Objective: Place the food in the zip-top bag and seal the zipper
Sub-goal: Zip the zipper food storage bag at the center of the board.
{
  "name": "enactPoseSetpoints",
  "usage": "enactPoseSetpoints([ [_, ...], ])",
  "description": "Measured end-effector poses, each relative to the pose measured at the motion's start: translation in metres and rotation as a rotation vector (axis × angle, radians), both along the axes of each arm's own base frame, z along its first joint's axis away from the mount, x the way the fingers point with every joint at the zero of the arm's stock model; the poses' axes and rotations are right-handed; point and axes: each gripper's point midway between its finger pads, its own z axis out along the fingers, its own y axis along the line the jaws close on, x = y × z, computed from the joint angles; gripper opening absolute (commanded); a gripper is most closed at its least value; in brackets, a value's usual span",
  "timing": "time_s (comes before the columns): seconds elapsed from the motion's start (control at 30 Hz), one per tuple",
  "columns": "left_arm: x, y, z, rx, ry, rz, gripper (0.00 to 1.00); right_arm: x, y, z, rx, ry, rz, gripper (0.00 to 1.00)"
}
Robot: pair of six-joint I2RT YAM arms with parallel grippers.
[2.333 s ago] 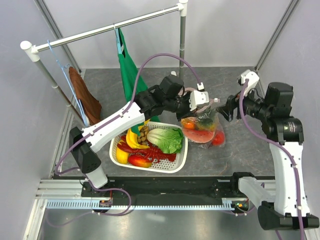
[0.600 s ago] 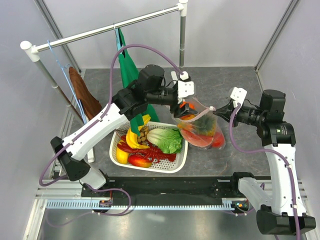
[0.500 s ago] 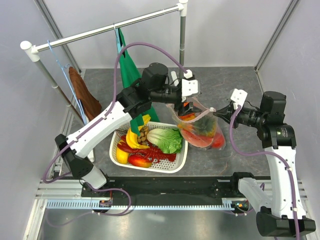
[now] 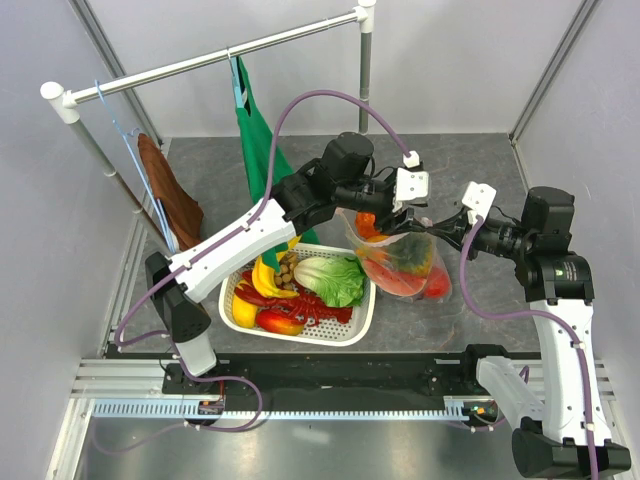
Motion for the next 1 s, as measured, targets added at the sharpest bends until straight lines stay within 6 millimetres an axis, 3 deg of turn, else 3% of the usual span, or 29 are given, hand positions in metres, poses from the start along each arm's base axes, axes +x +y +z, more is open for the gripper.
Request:
enactPoseSetpoints([
  [0.17,-0.001,-0.004,0.005,-0.015,-0.003,-0.018,0.33,-0.001,0.000,0.001,-0.001,-0.004,0.000,0.00],
  [0.57,-0.008,-0.003,-0.005,0.015,0.026,-0.054,0.33,-0.001,0.000,0.001,-0.001,-0.005,-0.002,0.00],
  [0.7,-0.006,-0.005,-0.014,0.033,0.036,-0.055,0.19,-0.002,0.000,0.000,-0.002,-0.002,-0.002,0.00],
  [0.8,-0.005,-0.003,-0.016,0.042,0.038,-0.054,0.15,-0.002,0.000,0.000,-0.002,0.000,-0.003,0.00],
  [1.0,0.004,0.004,-0.022,0.062,0.041,-0.035,0.14,-0.003,-0.001,0.001,-0.009,-0.015,-0.008,0.00],
])
